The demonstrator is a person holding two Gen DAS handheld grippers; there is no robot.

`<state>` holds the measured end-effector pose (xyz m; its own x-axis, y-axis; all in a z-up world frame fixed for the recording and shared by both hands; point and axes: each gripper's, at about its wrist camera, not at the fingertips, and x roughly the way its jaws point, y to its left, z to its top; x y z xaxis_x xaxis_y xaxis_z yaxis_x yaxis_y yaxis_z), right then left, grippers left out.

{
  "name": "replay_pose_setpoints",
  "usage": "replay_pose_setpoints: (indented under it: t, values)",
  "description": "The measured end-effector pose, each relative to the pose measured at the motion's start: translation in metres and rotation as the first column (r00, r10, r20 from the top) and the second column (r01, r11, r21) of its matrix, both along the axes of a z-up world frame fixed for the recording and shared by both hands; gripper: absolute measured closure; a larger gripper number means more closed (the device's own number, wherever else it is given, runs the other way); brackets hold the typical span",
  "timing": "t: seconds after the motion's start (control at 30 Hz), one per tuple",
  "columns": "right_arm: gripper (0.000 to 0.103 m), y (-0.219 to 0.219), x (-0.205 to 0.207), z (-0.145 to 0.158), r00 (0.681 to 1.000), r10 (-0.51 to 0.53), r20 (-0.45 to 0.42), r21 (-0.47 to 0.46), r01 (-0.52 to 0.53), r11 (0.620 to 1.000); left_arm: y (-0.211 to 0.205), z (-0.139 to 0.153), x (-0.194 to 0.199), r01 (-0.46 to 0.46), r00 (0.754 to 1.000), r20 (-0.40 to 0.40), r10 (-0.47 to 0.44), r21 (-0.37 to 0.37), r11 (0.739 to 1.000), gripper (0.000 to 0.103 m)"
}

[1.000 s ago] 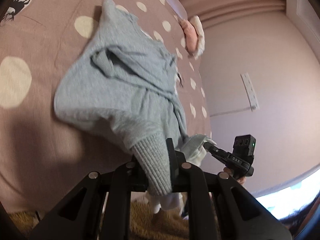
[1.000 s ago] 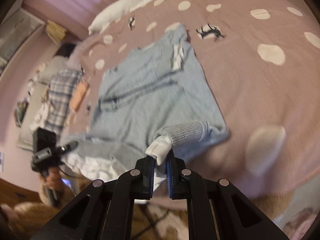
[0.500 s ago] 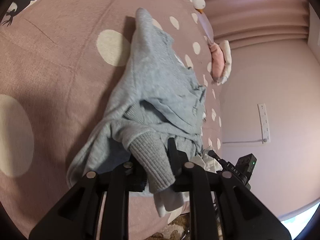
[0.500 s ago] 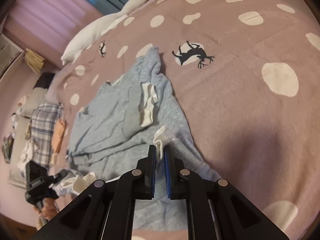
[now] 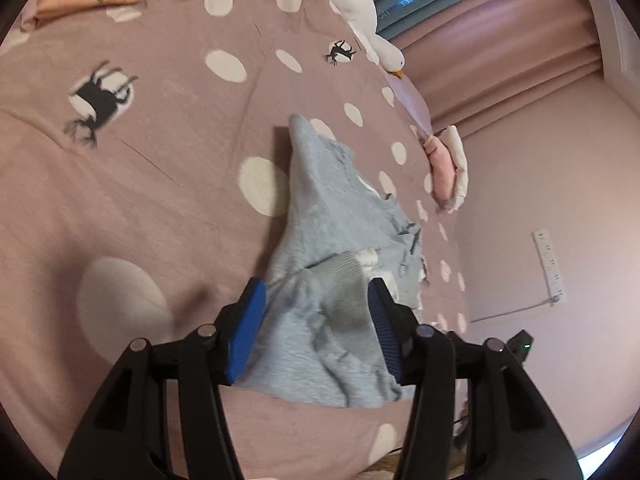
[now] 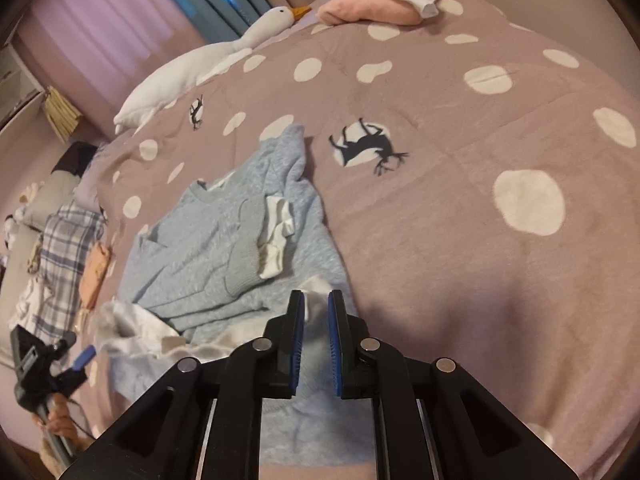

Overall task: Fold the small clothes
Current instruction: 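Lift the hem with both grippers, fold it over toward the collar, open, then grasp the folded edge of the shirt with both grippers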

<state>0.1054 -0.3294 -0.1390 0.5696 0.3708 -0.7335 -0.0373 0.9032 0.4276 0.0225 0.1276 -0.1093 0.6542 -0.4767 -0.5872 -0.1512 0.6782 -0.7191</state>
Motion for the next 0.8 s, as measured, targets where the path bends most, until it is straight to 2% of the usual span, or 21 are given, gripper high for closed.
replay_pose_setpoints:
  t: [0.07,0.13,0.2,0.4,0.5,0.6,0.7,0.8]
  values:
    - [0.088,-0.004,-0.002,0.001,1.0,-0.004,-0.007,-0.021,0.004,1.0,-0.001,-0.004,0.002,0.013,1.0,-0.01,-0.013,0.008,1.0,0.051]
    - [0.064,-0.007,-0.003,0.001,1.0,-0.006,-0.018,-0.034,0.005,0.999,-0.004,-0.006,0.005,0.017,1.0,-0.008,-0.016,0.029,0.999,0.051]
    - [0.057,-0.009,-0.006,0.0,1.0,0.009,-0.021,-0.028,-0.01,1.0,-0.014,-0.008,0.013,0.021,1.0,-0.009,-0.02,0.074,0.997,0.051]
    - [0.057,0.007,-0.004,-0.014,0.991,0.11,-0.077,-0.045,-0.114,0.992,-0.049,-0.012,0.034,0.115,0.993,0.005,-0.119,0.205,0.972,0.049]
    - [0.057,0.015,0.0,-0.021,0.99,0.111,-0.087,-0.112,-0.12,0.986,-0.065,-0.016,0.043,0.161,0.985,0.009,-0.17,0.281,0.946,0.049]
    - [0.057,0.018,0.003,-0.023,0.989,0.128,-0.079,-0.133,-0.138,0.982,-0.075,-0.022,0.052,0.173,0.982,0.0,-0.187,0.371,0.912,0.049]
    - [0.057,0.016,0.012,-0.029,0.987,0.127,-0.099,-0.126,-0.139,0.982,-0.077,-0.029,0.058,0.171,0.983,-0.007,-0.184,0.411,0.895,0.05]
    - [0.056,0.017,0.017,-0.036,0.984,0.131,-0.119,-0.121,-0.146,0.982,-0.076,-0.037,0.064,0.178,0.983,-0.033,-0.18,0.419,0.891,0.05]
